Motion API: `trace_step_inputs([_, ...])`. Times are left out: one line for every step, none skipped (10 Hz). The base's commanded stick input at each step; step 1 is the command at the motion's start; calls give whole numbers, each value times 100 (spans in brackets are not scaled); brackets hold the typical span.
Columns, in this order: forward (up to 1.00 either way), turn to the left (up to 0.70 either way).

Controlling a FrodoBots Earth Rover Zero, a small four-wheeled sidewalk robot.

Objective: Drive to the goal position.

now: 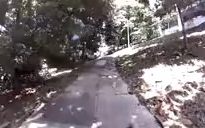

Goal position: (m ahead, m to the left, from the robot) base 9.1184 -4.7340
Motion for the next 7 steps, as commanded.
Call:
trace_step_inputs([50,0])
trace_step_inputs([50,0])
trace_step_inputs([50,0])
trace_step_inputs([50,0])
trace_step_inputs([50,0])
trace_step_inputs([50,0])
trace_step_inputs([50,0])
